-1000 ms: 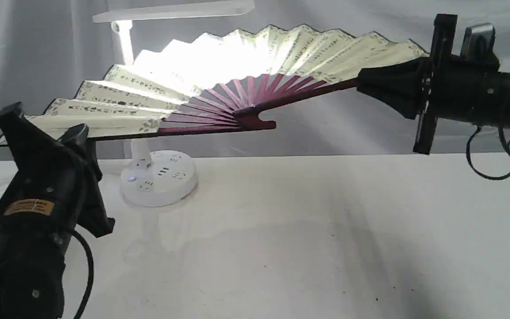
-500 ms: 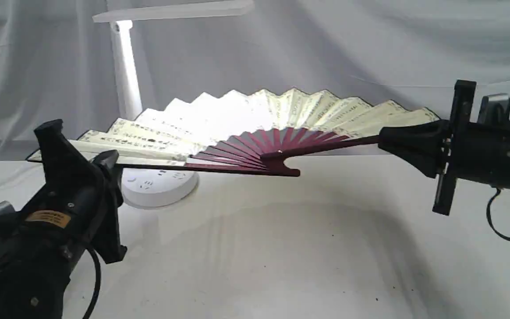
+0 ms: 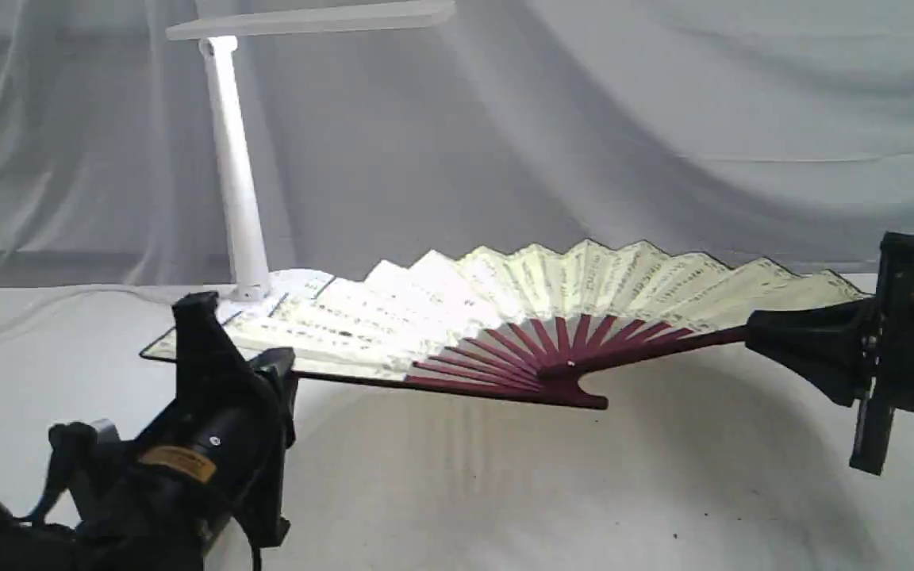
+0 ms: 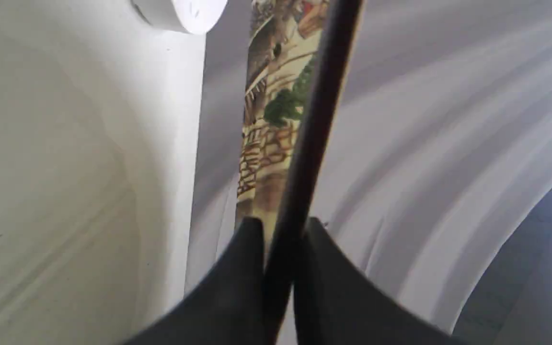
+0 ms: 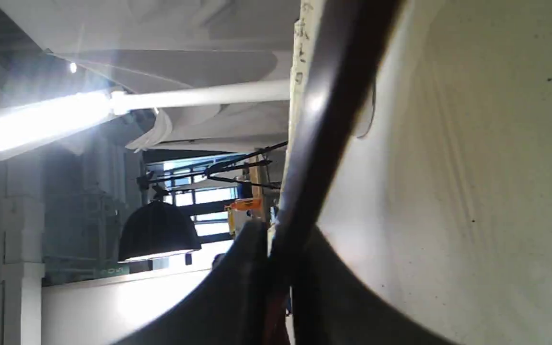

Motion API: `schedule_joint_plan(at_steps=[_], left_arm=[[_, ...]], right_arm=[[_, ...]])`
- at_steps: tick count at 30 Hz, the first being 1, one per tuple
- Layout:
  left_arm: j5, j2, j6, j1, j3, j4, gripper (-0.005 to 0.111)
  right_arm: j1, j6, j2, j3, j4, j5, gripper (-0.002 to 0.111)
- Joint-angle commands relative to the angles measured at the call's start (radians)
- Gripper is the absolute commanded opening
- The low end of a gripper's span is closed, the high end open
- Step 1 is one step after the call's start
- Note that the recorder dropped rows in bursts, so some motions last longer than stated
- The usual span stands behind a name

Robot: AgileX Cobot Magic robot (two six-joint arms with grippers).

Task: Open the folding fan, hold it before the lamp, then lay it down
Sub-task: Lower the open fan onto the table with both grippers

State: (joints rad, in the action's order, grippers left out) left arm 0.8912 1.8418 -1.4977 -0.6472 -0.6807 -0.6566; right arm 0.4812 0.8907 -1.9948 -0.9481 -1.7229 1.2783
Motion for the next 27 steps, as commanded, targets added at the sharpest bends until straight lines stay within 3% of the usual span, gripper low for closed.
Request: schedule_joint_plan(at_steps=[1, 13, 27], left_arm=[[0.125, 0.063, -0.122, -0.033, -0.014, -0.016, 0.001], [0.160, 0.212, -0.181, -0.043, -0.111, 0.095, 0.001], [0.153, 0.343, -0.177, -0.043, -0.209, 0.182, 0.001]], right_arm=[[0.032, 0.078, -0.003, 0.033, 0.036, -0.057, 0.000], [0.122, 0.080, -0.003, 0.074, 0.074, -0.083, 0.000], [0.126, 0.083, -0.003, 0.074, 0.114, -0.235, 0.000]])
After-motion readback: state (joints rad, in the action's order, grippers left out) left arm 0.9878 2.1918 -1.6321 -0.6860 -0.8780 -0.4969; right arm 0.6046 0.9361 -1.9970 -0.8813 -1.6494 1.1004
